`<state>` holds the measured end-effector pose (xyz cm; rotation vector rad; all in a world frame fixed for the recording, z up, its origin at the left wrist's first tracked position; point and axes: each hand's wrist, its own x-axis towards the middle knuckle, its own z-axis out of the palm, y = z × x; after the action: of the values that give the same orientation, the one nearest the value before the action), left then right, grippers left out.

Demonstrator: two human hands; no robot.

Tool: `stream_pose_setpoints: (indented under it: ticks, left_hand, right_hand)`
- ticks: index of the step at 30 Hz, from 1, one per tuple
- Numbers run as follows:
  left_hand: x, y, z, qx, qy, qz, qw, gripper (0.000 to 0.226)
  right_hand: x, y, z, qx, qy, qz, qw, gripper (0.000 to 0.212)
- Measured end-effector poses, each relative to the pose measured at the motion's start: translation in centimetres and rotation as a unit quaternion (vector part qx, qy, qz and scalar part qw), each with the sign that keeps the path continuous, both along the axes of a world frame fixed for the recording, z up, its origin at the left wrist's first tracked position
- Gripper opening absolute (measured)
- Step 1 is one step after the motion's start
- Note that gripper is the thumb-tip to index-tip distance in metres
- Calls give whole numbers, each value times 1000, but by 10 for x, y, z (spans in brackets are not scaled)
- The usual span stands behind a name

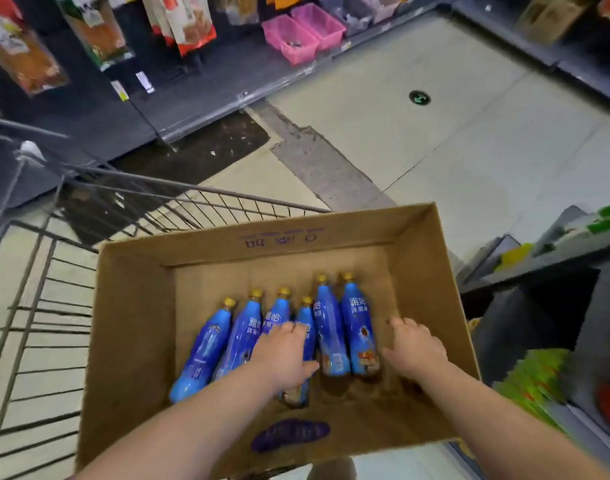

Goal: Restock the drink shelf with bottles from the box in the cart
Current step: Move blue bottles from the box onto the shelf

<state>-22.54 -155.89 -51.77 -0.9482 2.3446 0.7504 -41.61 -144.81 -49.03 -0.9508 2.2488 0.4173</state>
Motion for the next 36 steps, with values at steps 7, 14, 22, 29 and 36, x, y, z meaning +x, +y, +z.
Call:
stream_pose_setpoints:
  ticks: [7,14,22,29,36]
  left_hand:
    - [-44,19,-46,108,-1,120,987,66]
    - [-73,32,-83,181,-7,314,932,74]
    - [-95,39,-102,151,27,468,871,59]
    - [-101,39,-110,139,-12,456,879,69]
    - [-104,48,-113,131,-16,472,872,73]
  right_hand:
    - [-21,-17,-58,3,-76,-23,997,58]
    - [-28,-26,-105,-57,-151,-166,973,83]
    - [-29,-24,-132,-88,-207,-263,938,68]
    - [-27,-15,-133,-99,-183,-294,933,52]
    - [-25,-10,-143,-134,-198,-333,912,69]
